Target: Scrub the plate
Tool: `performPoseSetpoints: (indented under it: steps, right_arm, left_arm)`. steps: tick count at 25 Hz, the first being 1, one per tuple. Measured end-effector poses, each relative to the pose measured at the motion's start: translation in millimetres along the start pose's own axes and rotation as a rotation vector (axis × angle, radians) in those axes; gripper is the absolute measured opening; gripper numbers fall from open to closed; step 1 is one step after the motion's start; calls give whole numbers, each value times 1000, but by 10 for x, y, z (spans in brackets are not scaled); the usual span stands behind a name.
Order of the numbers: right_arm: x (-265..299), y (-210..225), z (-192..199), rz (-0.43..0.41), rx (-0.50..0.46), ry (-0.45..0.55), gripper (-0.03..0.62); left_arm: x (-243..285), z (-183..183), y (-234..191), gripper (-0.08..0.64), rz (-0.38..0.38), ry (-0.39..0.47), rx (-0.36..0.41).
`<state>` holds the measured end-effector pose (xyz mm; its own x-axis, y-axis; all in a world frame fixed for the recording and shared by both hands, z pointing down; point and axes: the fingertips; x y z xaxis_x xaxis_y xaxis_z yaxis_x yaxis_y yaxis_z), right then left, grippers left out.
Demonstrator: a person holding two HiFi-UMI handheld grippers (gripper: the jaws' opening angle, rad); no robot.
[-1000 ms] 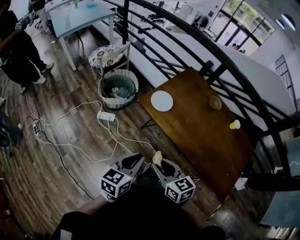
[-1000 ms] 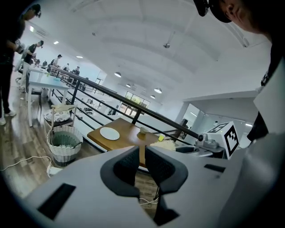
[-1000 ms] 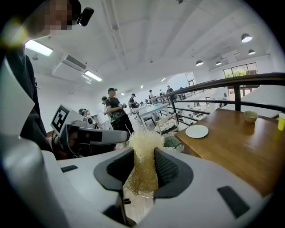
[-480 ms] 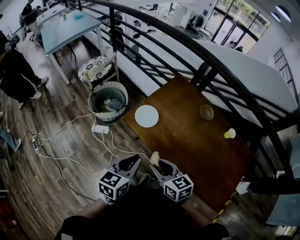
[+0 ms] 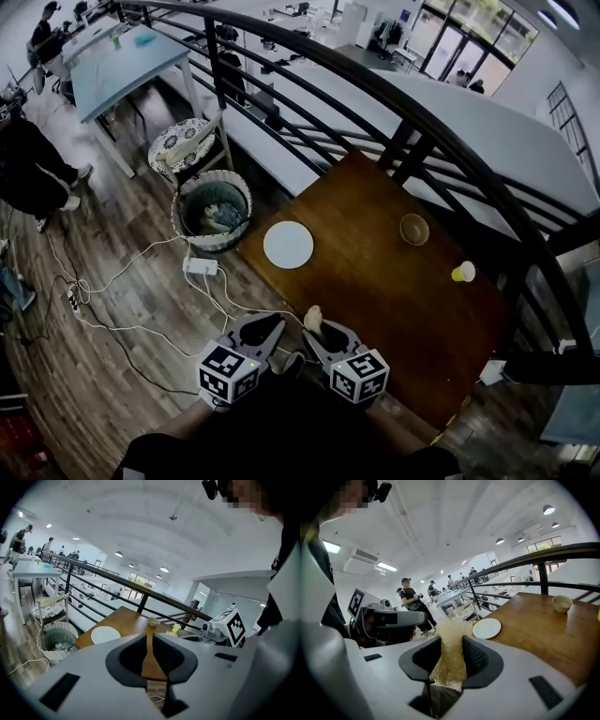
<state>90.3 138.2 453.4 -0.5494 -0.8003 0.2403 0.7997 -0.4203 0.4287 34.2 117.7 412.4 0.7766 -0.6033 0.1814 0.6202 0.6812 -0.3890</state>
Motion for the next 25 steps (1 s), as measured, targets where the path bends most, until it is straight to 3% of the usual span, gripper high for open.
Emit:
performPoseSetpoints:
  steps: [5, 11, 16, 21, 25]
  right_arm:
    - [575, 244, -308, 86, -13, 15, 149]
    - [683, 501, -642, 205, -9, 80, 149]
    - [814, 658, -700, 253, -3, 86, 149]
    - [1286, 656, -704, 335, 33, 51, 149]
    - [1404, 670, -676, 357, 45, 13, 149]
  left_arm:
    - [354, -255, -625, 48, 62, -9, -22]
    - [753, -688, -746, 48, 154, 25, 53]
    - [965, -632, -936, 48, 188, -22, 22]
    - [1095, -689, -1562, 48, 239, -83, 2]
    - [1209, -670, -1856, 48, 218, -98, -4]
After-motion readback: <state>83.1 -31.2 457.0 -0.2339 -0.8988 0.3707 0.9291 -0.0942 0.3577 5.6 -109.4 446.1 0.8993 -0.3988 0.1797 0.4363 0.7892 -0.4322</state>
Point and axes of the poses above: the fingertips, and each gripper's own axes: x forward along the fingers, y to its right, z out of its underside, and after that the axes turned 15 degrees about y, right-handed
